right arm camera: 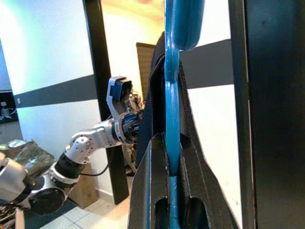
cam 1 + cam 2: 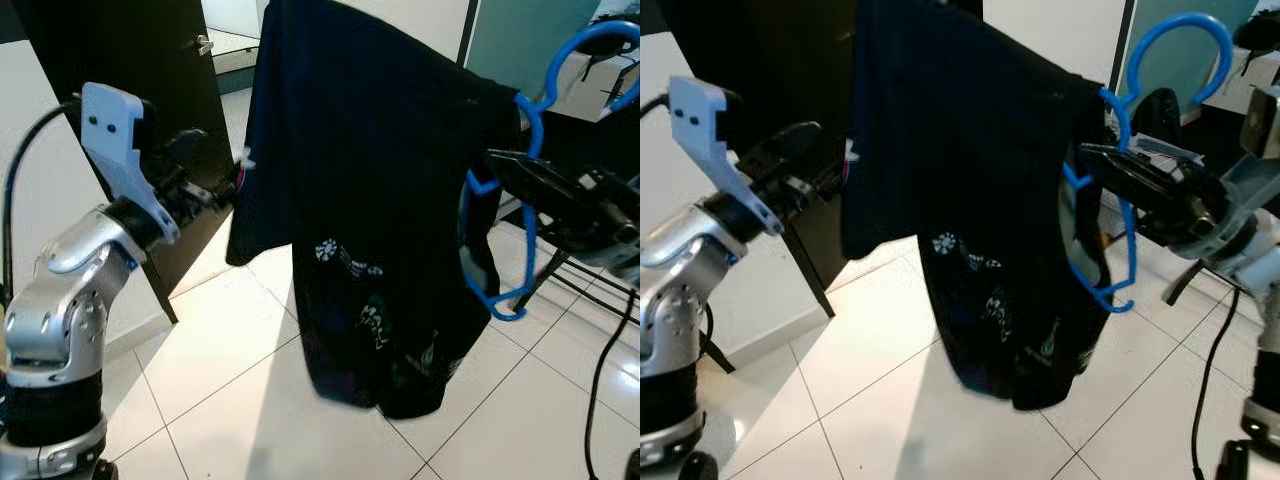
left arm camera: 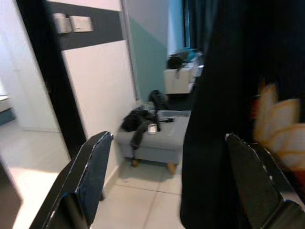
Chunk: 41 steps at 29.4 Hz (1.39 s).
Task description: Hang hanger
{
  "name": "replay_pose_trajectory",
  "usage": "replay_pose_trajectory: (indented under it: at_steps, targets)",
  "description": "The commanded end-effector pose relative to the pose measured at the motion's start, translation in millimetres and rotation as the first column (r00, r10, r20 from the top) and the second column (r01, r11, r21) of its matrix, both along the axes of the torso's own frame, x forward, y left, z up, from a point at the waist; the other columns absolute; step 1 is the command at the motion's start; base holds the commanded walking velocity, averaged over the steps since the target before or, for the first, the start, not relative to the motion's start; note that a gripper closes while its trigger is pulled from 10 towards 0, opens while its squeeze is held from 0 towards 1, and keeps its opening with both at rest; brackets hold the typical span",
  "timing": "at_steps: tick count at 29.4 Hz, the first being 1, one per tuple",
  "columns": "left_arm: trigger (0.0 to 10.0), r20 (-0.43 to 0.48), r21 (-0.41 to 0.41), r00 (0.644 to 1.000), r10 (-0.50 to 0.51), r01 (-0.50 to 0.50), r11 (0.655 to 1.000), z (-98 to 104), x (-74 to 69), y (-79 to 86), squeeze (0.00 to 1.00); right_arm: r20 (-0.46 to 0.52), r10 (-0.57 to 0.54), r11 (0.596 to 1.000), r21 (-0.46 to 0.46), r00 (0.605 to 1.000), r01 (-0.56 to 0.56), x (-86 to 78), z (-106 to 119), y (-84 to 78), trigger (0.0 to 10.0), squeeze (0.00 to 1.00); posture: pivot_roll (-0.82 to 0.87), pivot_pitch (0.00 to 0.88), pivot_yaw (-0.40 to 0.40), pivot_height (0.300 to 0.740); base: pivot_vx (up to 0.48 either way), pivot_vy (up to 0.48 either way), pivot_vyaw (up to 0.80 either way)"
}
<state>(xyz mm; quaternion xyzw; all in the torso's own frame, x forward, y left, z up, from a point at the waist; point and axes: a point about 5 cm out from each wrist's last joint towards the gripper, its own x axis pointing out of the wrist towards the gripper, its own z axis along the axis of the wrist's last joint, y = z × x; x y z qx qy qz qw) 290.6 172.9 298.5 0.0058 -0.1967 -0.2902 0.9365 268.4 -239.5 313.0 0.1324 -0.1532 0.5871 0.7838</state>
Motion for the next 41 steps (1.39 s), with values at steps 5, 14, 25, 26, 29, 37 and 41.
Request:
replay_pose_trajectory:
  at_steps: [5, 14, 25, 26, 29, 37, 41]
  targets:
    - [10.0, -0.006, 0.013, 0.994, -0.111, 0.111, 0.994, -1.2, -10.3, -5.5, 0.00, 0.032, 0.031, 0.999, -0.018, 0.999, -0.030, -6.0, 8.6, 1.4, 10.0, 0.00, -0.02, 0.000, 0.032, 0.731, 0.000, 0.000, 0.00]
    - [10.0, 0.018, -0.037, 0.960, -0.279, 0.279, 0.959, 5.8, -31.7, 7.8, 0.00, 0.015, 0.036, 0.998, -0.046, 0.999, -0.035, -5.0, 7.5, 1.4, 10.0, 0.00, -0.02, 0.000, 0.031, 0.731, 0.000, 0.000, 0.00]
    - [10.0, 0.116, -0.136, 0.927, -0.358, 0.371, 0.918, 19.1, -51.5, 35.1, 0.00, -0.017, 0.033, 0.994, -0.102, 0.999, -0.035, -3.2, 1.7, 0.6, 10.0, 0.00, -0.02, 0.000, 0.030, 0.731, 0.000, 0.000, 0.00]
    - [10.0, 0.105, -0.128, 0.927, -0.361, 0.373, 0.919, 17.0, -51.6, 34.2, 0.00, -0.018, 0.038, 0.994, -0.106, 0.999, -0.040, -4.1, 1.8, 2.0, 10.0, 0.00, -0.02, 0.000, 0.030, 0.731, 0.000, 0.000, 0.00]
    - [10.0, 0.105, -0.128, 0.927, -0.361, 0.373, 0.919, 17.0, -51.6, 34.2, 0.00, -0.018, 0.038, 0.994, -0.106, 0.999, -0.040, -4.1, 1.8, 2.0, 10.0, 0.00, -0.02, 0.000, 0.030, 0.731, 0.000, 0.000, 0.00]
    - [10.0, 0.060, 0.012, 0.923, -0.380, 0.380, 0.925, 19.1, -54.2, 24.1, 0.00, -0.077, 0.039, 0.963, -0.264, 0.996, -0.058, -2.5, -15.5, 17.6, 10.0, 0.00, -0.03, 0.000, 0.033, 0.731, 0.000, 0.000, 0.00]
    - [10.0, 0.037, 0.194, 0.942, -0.333, 0.320, 0.927, 26.8, -52.7, 18.0, 0.00, -0.137, 0.020, 0.895, -0.439, 0.990, -0.079, 0.5, -43.6, 25.6, 10.0, 0.00, -0.03, 0.000, 0.035, 0.731, 0.000, 0.000, 0.00]
